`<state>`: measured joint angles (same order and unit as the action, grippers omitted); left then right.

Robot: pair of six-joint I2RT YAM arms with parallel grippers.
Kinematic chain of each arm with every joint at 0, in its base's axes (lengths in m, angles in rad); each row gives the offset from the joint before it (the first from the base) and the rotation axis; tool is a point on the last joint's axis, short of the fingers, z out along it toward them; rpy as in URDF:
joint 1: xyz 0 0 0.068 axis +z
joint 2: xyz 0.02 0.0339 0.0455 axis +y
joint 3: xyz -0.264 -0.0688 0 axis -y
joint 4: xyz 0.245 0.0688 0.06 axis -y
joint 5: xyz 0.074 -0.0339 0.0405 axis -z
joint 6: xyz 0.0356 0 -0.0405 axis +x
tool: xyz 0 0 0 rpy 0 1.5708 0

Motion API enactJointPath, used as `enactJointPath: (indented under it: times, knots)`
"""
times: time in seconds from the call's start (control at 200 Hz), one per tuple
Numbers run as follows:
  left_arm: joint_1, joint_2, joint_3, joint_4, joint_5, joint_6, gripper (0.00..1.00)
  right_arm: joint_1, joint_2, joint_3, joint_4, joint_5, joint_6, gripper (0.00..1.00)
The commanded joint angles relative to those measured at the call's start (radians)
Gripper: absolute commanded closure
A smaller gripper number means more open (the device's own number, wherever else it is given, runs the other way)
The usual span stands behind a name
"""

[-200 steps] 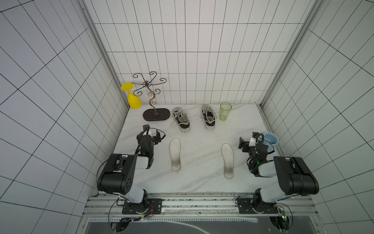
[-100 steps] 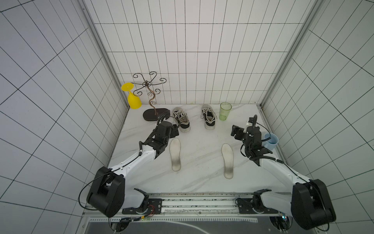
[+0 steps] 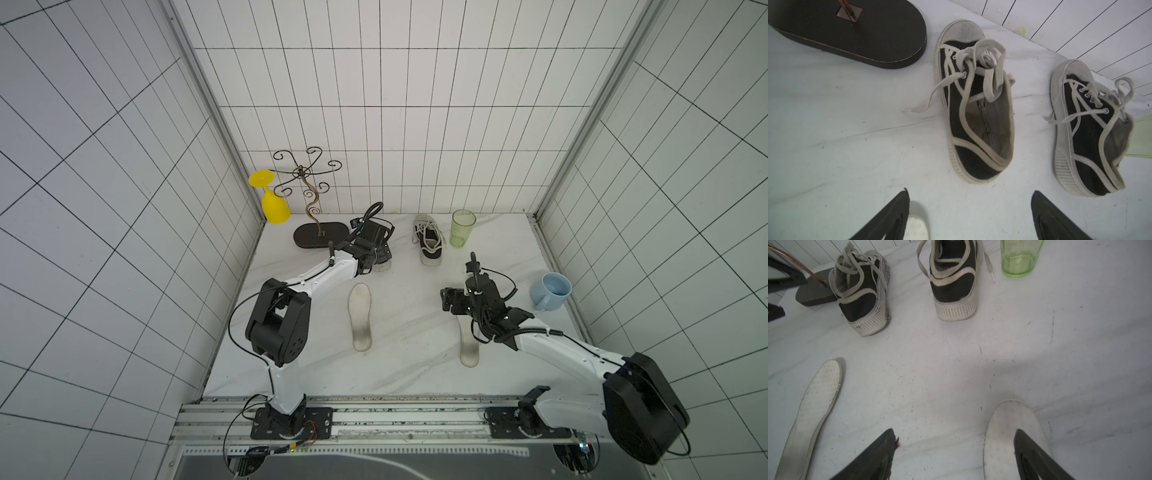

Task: Insert the insole into the shoe
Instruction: Move the shoe to the center of the board.

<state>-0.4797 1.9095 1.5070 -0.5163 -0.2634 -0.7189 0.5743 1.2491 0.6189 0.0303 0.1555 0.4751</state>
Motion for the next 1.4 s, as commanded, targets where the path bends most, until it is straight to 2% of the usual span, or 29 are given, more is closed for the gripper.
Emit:
enactJointPath:
  times: [0.0, 0.185, 0.355, 0.45, 0.56, 0.625, 0.805, 0.885, 1.089, 1.199, 1.299, 1.399]
  knots:
    - [0.014, 0.098, 0.122, -0.129, -0.025, -0.034, 0.13, 0.022, 0.008, 0.107, -0.022, 0.000, 0.022, 0.11]
    - [0.053, 0.175, 0.127, -0.117, 0.008, -0.085, 0.25, 0.026, 0.015, 0.123, -0.028, 0.006, 0.014, 0.11]
    - [0.077, 0.231, 0.131, -0.051, 0.073, -0.049, 0.38, 0.026, 0.038, 0.146, -0.049, 0.011, -0.006, 0.11]
    - [0.085, 0.234, 0.134, -0.050, 0.078, -0.028, 0.55, 0.026, 0.050, 0.158, -0.051, -0.006, -0.010, 0.11]
    - [0.087, 0.199, 0.103, -0.041, 0.115, -0.005, 0.81, 0.026, 0.057, 0.169, -0.052, -0.021, -0.007, 0.11]
    - [0.085, 0.161, 0.058, -0.037, 0.156, -0.015, 0.89, 0.026, 0.058, 0.175, -0.060, -0.030, -0.007, 0.11]
    - [0.018, 0.007, -0.123, -0.013, 0.188, -0.093, 0.92, 0.026, 0.042, 0.167, -0.085, -0.033, -0.007, 0.11]
    - [-0.025, -0.056, -0.211, 0.018, 0.220, -0.168, 0.95, 0.026, 0.045, 0.161, -0.088, -0.035, -0.006, 0.11]
    - [-0.174, -0.188, -0.345, 0.026, 0.203, -0.346, 0.94, 0.026, 0.091, 0.208, -0.127, -0.047, 0.015, 0.11]
    - [-0.253, -0.214, -0.359, 0.014, 0.200, -0.393, 0.80, 0.025, 0.117, 0.258, -0.148, -0.076, 0.030, 0.11]
    - [-0.280, -0.220, -0.370, 0.028, 0.213, -0.380, 0.66, 0.027, 0.140, 0.293, -0.156, -0.100, 0.042, 0.14]
    - [-0.280, -0.221, -0.364, 0.023, 0.259, -0.334, 0.61, 0.026, 0.167, 0.317, -0.164, -0.143, 0.050, 0.20]
